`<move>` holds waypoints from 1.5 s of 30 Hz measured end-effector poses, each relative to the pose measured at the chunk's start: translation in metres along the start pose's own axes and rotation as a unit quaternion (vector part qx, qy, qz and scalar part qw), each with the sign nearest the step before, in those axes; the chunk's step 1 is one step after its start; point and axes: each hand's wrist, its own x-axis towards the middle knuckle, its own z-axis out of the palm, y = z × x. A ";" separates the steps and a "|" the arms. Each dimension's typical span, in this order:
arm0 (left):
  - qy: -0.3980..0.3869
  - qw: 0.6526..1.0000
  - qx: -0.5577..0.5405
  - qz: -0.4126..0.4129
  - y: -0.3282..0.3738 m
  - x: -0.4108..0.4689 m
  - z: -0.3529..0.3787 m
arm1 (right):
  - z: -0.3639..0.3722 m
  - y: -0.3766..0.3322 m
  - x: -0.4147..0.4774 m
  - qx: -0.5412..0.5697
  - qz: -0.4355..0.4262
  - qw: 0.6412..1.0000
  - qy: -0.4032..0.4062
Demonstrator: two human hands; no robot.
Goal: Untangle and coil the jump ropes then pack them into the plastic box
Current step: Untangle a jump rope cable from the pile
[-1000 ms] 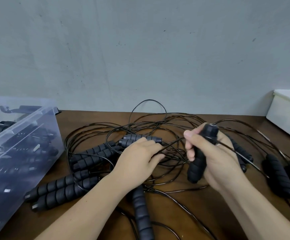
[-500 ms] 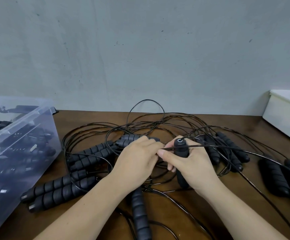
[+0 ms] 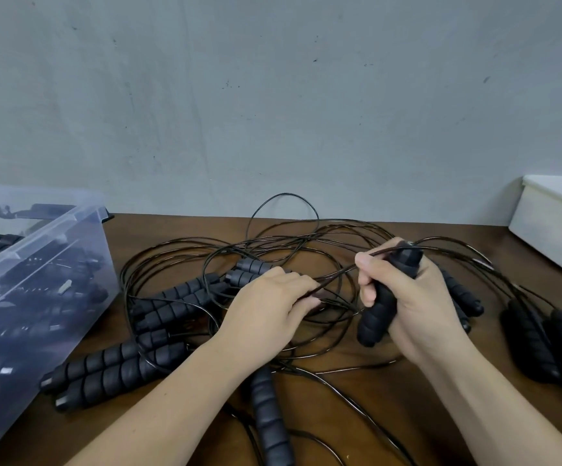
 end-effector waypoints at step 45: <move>0.030 0.998 -0.010 -0.046 -0.007 -0.001 -0.007 | 0.007 -0.006 -0.007 0.024 0.022 0.999 0.005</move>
